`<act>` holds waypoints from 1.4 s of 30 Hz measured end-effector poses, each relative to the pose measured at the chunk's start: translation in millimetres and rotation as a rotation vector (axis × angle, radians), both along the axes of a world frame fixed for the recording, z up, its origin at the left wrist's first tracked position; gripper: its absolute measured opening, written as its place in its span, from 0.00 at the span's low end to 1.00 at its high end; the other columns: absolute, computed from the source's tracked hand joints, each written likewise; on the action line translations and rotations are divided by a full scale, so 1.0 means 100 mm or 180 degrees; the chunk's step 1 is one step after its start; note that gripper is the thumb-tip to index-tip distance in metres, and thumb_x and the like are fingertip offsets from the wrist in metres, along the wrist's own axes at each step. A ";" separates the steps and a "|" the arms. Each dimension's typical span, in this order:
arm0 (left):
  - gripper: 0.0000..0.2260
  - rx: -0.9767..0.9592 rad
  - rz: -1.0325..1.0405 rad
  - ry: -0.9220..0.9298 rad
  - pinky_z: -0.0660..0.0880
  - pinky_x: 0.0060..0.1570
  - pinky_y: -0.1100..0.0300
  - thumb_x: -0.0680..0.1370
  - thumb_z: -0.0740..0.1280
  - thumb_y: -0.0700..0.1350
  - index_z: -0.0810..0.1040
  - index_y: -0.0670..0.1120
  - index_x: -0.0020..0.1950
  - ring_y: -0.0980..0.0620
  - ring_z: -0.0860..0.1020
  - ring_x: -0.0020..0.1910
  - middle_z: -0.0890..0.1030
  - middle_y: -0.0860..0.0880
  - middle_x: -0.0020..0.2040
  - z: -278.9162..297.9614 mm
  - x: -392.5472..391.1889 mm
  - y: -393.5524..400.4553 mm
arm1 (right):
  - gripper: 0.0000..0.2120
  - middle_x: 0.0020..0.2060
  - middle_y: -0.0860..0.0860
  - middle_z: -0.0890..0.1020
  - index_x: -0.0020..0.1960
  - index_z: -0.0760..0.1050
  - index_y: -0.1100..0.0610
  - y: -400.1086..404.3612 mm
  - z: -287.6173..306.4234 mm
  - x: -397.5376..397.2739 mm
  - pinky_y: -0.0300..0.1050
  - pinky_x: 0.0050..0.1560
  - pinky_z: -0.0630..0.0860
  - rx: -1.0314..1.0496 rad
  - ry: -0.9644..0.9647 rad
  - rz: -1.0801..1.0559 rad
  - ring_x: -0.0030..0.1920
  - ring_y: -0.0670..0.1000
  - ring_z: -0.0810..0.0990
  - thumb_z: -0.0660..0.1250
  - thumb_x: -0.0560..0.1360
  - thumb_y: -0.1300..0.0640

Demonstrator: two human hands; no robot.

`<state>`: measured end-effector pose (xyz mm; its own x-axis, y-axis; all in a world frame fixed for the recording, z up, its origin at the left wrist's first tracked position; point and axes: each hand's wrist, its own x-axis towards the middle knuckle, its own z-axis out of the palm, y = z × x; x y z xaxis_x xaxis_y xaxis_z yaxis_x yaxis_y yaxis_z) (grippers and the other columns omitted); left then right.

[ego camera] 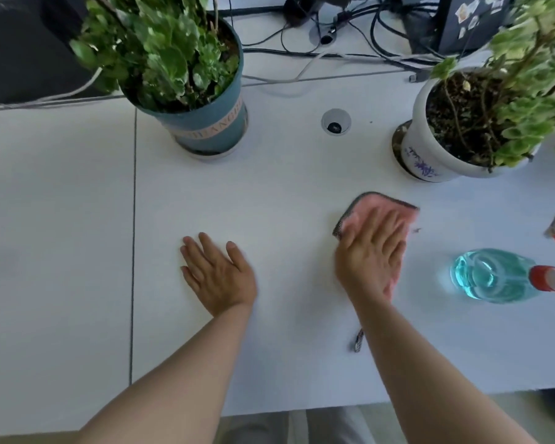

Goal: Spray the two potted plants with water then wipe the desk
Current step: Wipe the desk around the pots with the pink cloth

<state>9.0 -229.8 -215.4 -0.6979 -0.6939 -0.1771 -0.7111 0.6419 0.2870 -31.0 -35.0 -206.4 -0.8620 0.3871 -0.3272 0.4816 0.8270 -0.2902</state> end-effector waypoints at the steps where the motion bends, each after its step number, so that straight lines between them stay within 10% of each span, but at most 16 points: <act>1: 0.31 0.0007 0.0006 -0.0008 0.48 0.76 0.46 0.79 0.46 0.58 0.57 0.43 0.79 0.44 0.52 0.80 0.54 0.41 0.81 0.01 0.00 0.00 | 0.32 0.81 0.55 0.43 0.81 0.41 0.52 -0.15 -0.01 0.19 0.58 0.78 0.41 -0.0037 0.0004 0.0469 0.80 0.60 0.40 0.38 0.80 0.41; 5: 0.29 0.0055 0.0000 -0.0012 0.48 0.76 0.46 0.81 0.48 0.56 0.57 0.43 0.79 0.44 0.51 0.80 0.53 0.41 0.81 0.02 0.00 -0.01 | 0.29 0.81 0.50 0.51 0.81 0.51 0.48 -0.02 -0.06 0.18 0.58 0.77 0.51 -0.0013 0.0445 0.2988 0.80 0.58 0.47 0.43 0.81 0.40; 11: 0.29 0.0152 0.0024 -0.0070 0.45 0.77 0.47 0.82 0.51 0.57 0.54 0.44 0.80 0.46 0.48 0.80 0.50 0.43 0.81 0.05 -0.01 0.00 | 0.29 0.81 0.53 0.45 0.81 0.43 0.48 0.22 0.00 0.20 0.56 0.78 0.43 0.0107 0.0058 -0.0032 0.80 0.57 0.42 0.41 0.82 0.41; 16: 0.27 0.0693 0.0053 0.0019 0.43 0.77 0.51 0.83 0.51 0.56 0.54 0.47 0.80 0.50 0.47 0.80 0.49 0.46 0.82 0.15 -0.03 -0.07 | 0.29 0.80 0.49 0.55 0.80 0.52 0.46 0.39 0.02 0.59 0.55 0.77 0.54 0.0232 0.0521 0.3135 0.80 0.55 0.52 0.49 0.80 0.41; 20: 0.23 0.1478 0.0149 0.0326 0.47 0.76 0.56 0.85 0.49 0.51 0.60 0.44 0.78 0.51 0.51 0.80 0.55 0.46 0.81 0.30 -0.07 -0.30 | 0.28 0.81 0.50 0.41 0.81 0.40 0.47 -0.02 0.14 -0.03 0.55 0.79 0.41 0.0072 0.0083 0.0355 0.80 0.56 0.40 0.41 0.82 0.43; 26: 0.23 0.1370 0.0446 0.1036 0.61 0.70 0.54 0.84 0.50 0.51 0.70 0.40 0.72 0.43 0.68 0.71 0.73 0.42 0.71 0.61 0.12 -0.84 | 0.30 0.81 0.49 0.47 0.81 0.46 0.47 -0.92 0.08 0.35 0.54 0.77 0.43 -0.0094 0.0322 0.4200 0.80 0.55 0.44 0.41 0.81 0.41; 31: 0.30 0.1326 0.0545 0.1299 0.65 0.70 0.47 0.78 0.47 0.56 0.72 0.39 0.69 0.42 0.70 0.69 0.75 0.41 0.68 0.66 0.33 -1.16 | 0.29 0.81 0.53 0.39 0.80 0.37 0.49 -1.66 0.29 -0.03 0.58 0.78 0.40 -0.0149 -0.0152 0.1551 0.80 0.57 0.36 0.42 0.83 0.44; 37: 0.28 0.1388 0.0355 0.1356 0.59 0.74 0.56 0.80 0.48 0.55 0.67 0.43 0.74 0.48 0.65 0.74 0.69 0.45 0.74 0.71 0.47 -1.36 | 0.27 0.81 0.51 0.50 0.80 0.47 0.41 -1.86 0.27 0.59 0.54 0.77 0.54 0.0117 0.0450 0.5855 0.80 0.55 0.47 0.44 0.82 0.39; 42: 0.29 0.1622 0.0272 0.1162 0.57 0.76 0.53 0.79 0.48 0.56 0.65 0.44 0.76 0.50 0.62 0.76 0.66 0.47 0.76 0.64 0.50 -1.36 | 0.27 0.80 0.56 0.54 0.81 0.52 0.52 -1.43 0.21 0.29 0.56 0.78 0.54 0.0178 0.0374 0.2045 0.80 0.59 0.54 0.47 0.83 0.45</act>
<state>59.3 -365.5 -151.1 -0.7216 -0.6412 -0.2611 -0.5524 0.3060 0.7754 -1.6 -178.2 -185.6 -0.9561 -0.2031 -0.2110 -0.1456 0.9548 -0.2592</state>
